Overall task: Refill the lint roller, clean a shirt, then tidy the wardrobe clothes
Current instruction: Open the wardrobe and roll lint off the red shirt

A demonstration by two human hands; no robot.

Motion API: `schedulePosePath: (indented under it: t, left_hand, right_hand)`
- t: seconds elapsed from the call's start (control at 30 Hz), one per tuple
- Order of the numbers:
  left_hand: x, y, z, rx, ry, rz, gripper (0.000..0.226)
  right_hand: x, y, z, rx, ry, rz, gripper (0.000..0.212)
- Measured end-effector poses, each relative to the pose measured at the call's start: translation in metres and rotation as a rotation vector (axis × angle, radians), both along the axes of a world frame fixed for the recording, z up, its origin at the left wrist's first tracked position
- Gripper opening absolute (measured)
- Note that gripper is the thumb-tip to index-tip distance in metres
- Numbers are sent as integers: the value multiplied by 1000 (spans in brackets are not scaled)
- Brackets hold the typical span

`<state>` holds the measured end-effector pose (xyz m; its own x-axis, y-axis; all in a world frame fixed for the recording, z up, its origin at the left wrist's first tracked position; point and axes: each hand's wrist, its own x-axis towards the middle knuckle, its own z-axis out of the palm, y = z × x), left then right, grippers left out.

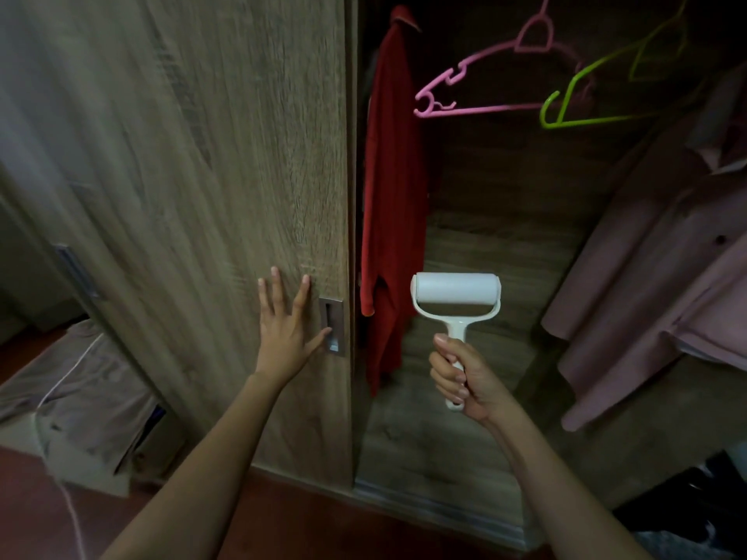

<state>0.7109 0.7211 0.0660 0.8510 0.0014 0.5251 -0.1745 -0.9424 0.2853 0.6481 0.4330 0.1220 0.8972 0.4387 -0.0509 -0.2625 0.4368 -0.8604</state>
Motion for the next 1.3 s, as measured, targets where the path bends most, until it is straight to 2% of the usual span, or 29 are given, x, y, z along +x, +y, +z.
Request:
schedulePosePath:
  t: [0.1,0.2,0.3,0.4,0.53,0.6,0.77,0.87,0.97,1.0,1.1,1.23,1.3]
  left_hand:
    - [-18,-16,17,-217,-33,-21,84]
    - [-36,-49,46,-456,-248,-73,55]
    - [-48,-83,68,-517,-353,-165,37]
    - [-47,-103,70,-492,-258,-182,31]
    - [-34,-109,59,-428,-117,-86,34]
    - [-34,-108,64,-511,-114,-28,34]
    - [-56,-92,90,-916,-318,83,22]
    - [-68,-71,108,-945,-358,58,32]
    - [-74,-45,122,-996,-312,104,60]
    - [-76,-39,126,-944,-288,161,55]
    - [-83,-24,141,-766,-297,256,14]
    - [-91,-15,164,-783,-415,205,11]
    - [-94,-13,177,-760,-529,238,20]
  right_hand:
    - [9,0,2,-23,-14,23,48]
    - [20,-1,4,-34,-18,38,47]
    - [31,-6,9,-45,-21,42,51]
    - [40,-16,16,-41,-28,72,54]
    - [50,-28,24,-35,-44,131,52]
    - [54,-30,27,-37,-45,158,54]
    - [60,-24,34,-36,-73,252,55]
    - [63,-11,42,-20,-99,322,54]
    - [67,7,49,-50,-140,378,49]
    - [68,13,51,-81,-169,395,48]
    - [71,35,64,-144,-255,458,50]
    - [80,59,107,-156,-370,538,54]
    - [85,73,127,-131,-409,554,53]
